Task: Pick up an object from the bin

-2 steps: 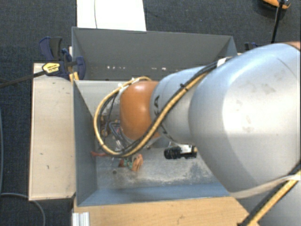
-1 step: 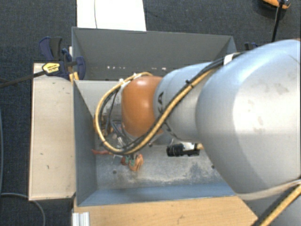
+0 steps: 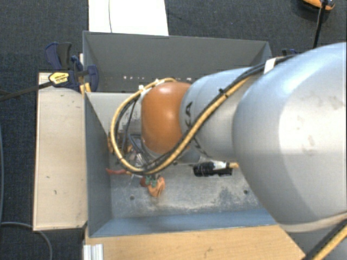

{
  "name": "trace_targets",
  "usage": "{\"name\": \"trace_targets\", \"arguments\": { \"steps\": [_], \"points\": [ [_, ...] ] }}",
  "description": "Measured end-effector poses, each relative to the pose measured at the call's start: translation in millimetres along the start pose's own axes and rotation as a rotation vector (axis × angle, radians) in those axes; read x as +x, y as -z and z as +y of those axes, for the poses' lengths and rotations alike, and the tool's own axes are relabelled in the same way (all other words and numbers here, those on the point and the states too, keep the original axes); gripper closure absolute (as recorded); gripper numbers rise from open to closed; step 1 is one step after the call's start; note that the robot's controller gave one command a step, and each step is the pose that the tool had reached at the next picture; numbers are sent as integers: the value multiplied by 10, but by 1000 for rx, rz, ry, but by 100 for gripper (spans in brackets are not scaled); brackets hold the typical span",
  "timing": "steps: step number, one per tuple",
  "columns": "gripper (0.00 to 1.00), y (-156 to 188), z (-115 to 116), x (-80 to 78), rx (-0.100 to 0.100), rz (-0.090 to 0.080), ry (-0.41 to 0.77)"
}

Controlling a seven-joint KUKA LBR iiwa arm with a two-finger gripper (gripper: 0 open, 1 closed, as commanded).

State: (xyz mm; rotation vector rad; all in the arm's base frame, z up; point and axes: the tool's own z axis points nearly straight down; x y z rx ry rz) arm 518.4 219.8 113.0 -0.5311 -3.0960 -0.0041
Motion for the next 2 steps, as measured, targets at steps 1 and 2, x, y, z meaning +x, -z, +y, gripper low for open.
{"name": "trace_targets", "arguments": {
  "steps": [1, 2],
  "points": [
    [100, 209, -6, 6, 3, 3, 2],
    [100, 431, 2, -1, 0, 0, 3]
  ]
}}
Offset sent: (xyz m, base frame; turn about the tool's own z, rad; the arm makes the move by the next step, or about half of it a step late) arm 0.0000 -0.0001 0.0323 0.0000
